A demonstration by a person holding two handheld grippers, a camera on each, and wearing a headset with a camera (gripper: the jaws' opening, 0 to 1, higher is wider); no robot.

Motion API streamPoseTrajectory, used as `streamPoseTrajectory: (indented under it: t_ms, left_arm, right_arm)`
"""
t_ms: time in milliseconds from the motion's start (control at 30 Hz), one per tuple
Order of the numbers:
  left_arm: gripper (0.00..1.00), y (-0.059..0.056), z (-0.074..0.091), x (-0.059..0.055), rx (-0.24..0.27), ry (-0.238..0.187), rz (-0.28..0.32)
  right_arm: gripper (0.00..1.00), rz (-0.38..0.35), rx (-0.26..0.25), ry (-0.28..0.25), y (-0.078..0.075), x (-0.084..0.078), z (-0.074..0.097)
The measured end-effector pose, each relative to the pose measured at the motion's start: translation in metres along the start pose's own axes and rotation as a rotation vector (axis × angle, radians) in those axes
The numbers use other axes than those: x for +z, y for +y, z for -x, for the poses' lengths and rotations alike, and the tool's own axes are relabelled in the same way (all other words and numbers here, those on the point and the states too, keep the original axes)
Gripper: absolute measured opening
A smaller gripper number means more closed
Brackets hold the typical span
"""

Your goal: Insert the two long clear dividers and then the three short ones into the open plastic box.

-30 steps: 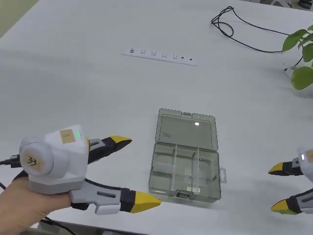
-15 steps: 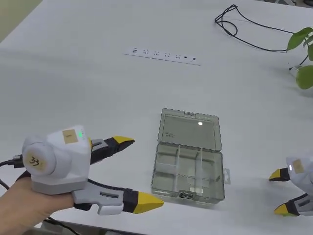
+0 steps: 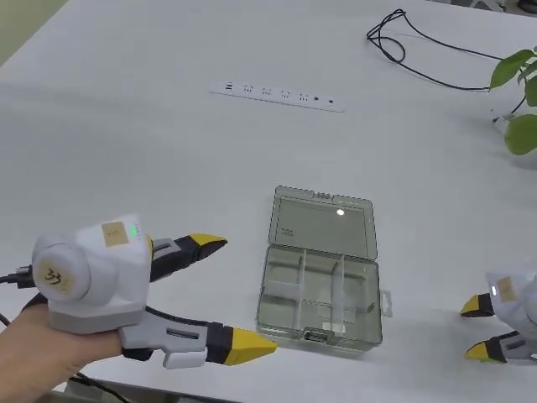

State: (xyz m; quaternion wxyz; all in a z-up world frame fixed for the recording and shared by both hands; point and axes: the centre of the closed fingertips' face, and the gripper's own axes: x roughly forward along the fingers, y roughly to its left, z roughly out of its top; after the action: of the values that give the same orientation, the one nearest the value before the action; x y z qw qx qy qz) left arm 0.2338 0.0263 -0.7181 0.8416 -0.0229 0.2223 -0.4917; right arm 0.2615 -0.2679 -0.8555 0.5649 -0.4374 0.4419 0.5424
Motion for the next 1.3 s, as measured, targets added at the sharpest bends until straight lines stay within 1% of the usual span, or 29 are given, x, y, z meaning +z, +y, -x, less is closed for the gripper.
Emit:
streamPoseTrajectory:
  t_ms: [233, 400, 467, 533, 600, 733, 867, 933, 967, 1033, 1067, 1100, 1133, 1200, 1233, 1300]
  left_arm:
    - [0.90, -0.002, -0.001, 0.000, -0.007, 0.004, -0.003]
    - [0.90, -0.003, 0.001, 0.002, -0.007, 0.001, -0.008]
    - [0.90, -0.003, 0.002, 0.002, -0.004, 0.002, -0.012]
    - [0.90, -0.002, 0.003, 0.002, -0.001, 0.005, -0.018]
    - [0.90, -0.002, 0.004, 0.005, 0.001, -0.002, -0.017]
    - [0.90, -0.002, 0.005, 0.010, 0.006, -0.003, -0.023]
    - [0.90, -0.005, 0.003, 0.017, -0.002, -0.006, -0.032]
    - [0.90, -0.006, 0.002, 0.021, -0.004, -0.008, -0.036]
    - [0.89, -0.006, 0.001, 0.022, -0.006, -0.007, -0.036]
    - [0.89, -0.007, -0.001, 0.028, -0.010, -0.015, -0.033]
    - [0.89, -0.008, -0.002, 0.030, -0.013, -0.020, -0.032]
    - [0.89, -0.009, -0.004, 0.035, -0.017, -0.029, -0.027]
    - [0.89, -0.010, -0.005, 0.037, -0.018, -0.035, -0.022]
    - [0.89, -0.013, -0.009, 0.043, -0.021, -0.036, -0.030]
    - [0.89, -0.013, -0.010, 0.045, -0.021, -0.035, -0.031]
    - [0.88, -0.016, -0.013, 0.050, -0.026, -0.034, -0.025]
  right_arm:
    - [0.33, -0.001, -0.001, 0.013, 0.000, -0.001, 0.000]
    - [0.33, 0.006, -0.015, 0.023, 0.000, 0.000, 0.001]
    - [0.33, 0.005, -0.022, 0.018, 0.002, 0.003, 0.003]
    - [0.33, 0.002, -0.036, 0.004, 0.002, 0.008, 0.007]
    - [0.33, -0.005, -0.055, -0.016, 0.001, 0.014, 0.013]
    - [0.33, -0.036, -0.108, -0.071, -0.004, 0.031, 0.028]
    - [0.33, -0.069, -0.164, -0.141, -0.007, 0.055, 0.052]
    - [0.33, -0.070, -0.187, -0.156, -0.009, 0.062, 0.061]
    - [0.33, -0.070, -0.205, -0.167, -0.010, 0.067, 0.068]
    - [0.33, -0.078, -0.236, -0.193, -0.013, 0.077, 0.081]
    - [0.33, -0.081, -0.243, -0.198, -0.013, 0.079, 0.083]
    - [0.33, -0.089, -0.267, -0.224, -0.015, 0.088, 0.095]
    - [0.33, -0.091, -0.278, -0.237, -0.015, 0.093, 0.101]
    - [0.33, -0.086, -0.303, -0.259, -0.015, 0.104, 0.114]
    - [0.33, -0.086, -0.308, -0.263, -0.015, 0.106, 0.117]
    - [0.33, -0.084, -0.328, -0.288, -0.014, 0.117, 0.129]
